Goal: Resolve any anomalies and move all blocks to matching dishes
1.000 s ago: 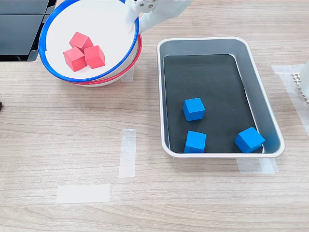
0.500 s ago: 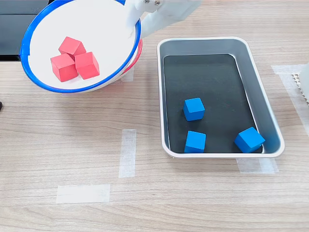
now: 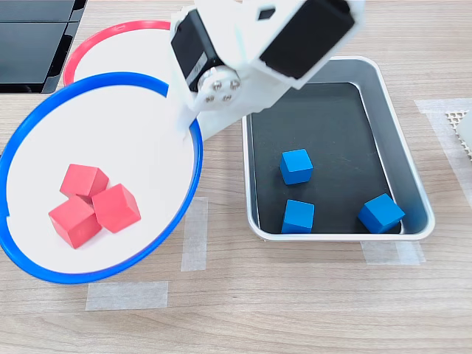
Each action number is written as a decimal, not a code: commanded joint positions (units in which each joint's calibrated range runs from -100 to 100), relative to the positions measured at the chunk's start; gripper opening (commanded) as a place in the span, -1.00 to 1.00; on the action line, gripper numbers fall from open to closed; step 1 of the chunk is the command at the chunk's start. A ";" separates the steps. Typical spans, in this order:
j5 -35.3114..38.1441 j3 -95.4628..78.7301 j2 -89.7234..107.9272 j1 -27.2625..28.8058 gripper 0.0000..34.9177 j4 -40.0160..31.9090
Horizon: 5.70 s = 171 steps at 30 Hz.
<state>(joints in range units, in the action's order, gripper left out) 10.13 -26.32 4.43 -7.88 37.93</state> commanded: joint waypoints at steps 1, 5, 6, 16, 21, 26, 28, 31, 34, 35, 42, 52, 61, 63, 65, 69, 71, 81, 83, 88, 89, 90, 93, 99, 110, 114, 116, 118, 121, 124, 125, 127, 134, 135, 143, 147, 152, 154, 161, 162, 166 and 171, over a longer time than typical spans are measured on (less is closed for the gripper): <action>0.05 2.78 -2.09 -1.58 -1.00 -2.23; 0.20 3.06 -5.33 -2.71 -1.00 -3.30; 0.29 3.33 -6.18 -2.71 -1.00 -3.30; 1.61 0.69 -10.79 -4.03 -1.00 -7.43; 3.91 -3.59 -9.34 -3.37 -0.90 -7.26; 6.11 -6.68 -5.93 -1.87 -0.61 -4.62; 6.74 -6.87 -4.13 -1.11 -0.58 -2.64; 7.42 -6.14 -1.92 -0.08 -0.50 0.91; 8.16 -4.68 1.07 1.05 -0.42 7.02; 8.60 -4.41 2.09 1.24 -0.39 9.08; 10.65 -3.59 11.98 2.84 -0.36 19.40; 11.62 -1.40 17.02 3.88 -0.32 18.41; 11.04 6.06 -1.23 -2.90 -0.22 5.61; 11.38 8.34 -4.99 -4.12 -0.18 5.28; 12.80 10.52 -8.74 -5.35 -0.11 5.20; 17.00 12.25 -12.49 -6.67 -0.01 4.62; 19.63 12.89 -14.37 -7.23 0.01 2.89; 29.89 12.80 -19.91 -8.74 0.01 -4.29; 31.60 12.25 -20.42 -8.74 0.00 -4.62; 34.58 10.16 -21.02 -8.74 -0.17 -7.43; 34.77 10.07 -21.19 -8.64 -0.20 -7.76; 34.87 9.98 -21.19 -8.64 -0.31 -8.09; 35.16 9.61 -21.28 -8.55 -0.74 -8.75; 33.50 8.34 -18.04 -8.17 -0.99 -5.94; 25.35 18.44 -2.00 2.65 -0.99 16.18; 26.72 19.90 -6.18 14.42 -0.99 13.62; 27.25 19.90 -10.10 18.28 -0.99 9.33; 27.69 19.62 -12.66 19.88 -0.98 7.02; 28.33 19.26 -18.97 21.95 -0.51 0.91; 28.33 19.44 -20.51 22.13 0.23 -0.58; 28.28 19.35 -20.34 22.04 0.30 -0.58; 27.89 18.53 -18.04 20.91 0.28 -0.08; 18.85 19.44 -7.03 11.12 -0.70 7.92; 16.46 19.81 -6.27 8.77 -0.77 8.42; 5.08 23.27 -12.92 -3.84 -0.49 6.36; 3.57 26.91 -19.66 -6.19 -0.35 3.96; 2.83 32.01 -27.42 -8.27 -0.27 3.80; 2.78 33.46 -29.29 -8.74 -0.27 3.96; 2.98 34.01 -30.91 -9.77 -0.24 5.28; 2.98 34.19 -31.09 -9.68 -0.24 5.61; 2.93 34.55 -31.94 -8.83 -0.23 5.86; 3.27 36.74 -34.33 -7.61 -0.21 6.27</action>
<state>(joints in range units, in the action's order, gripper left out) 13.06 7.26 -29.75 -16.73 43.96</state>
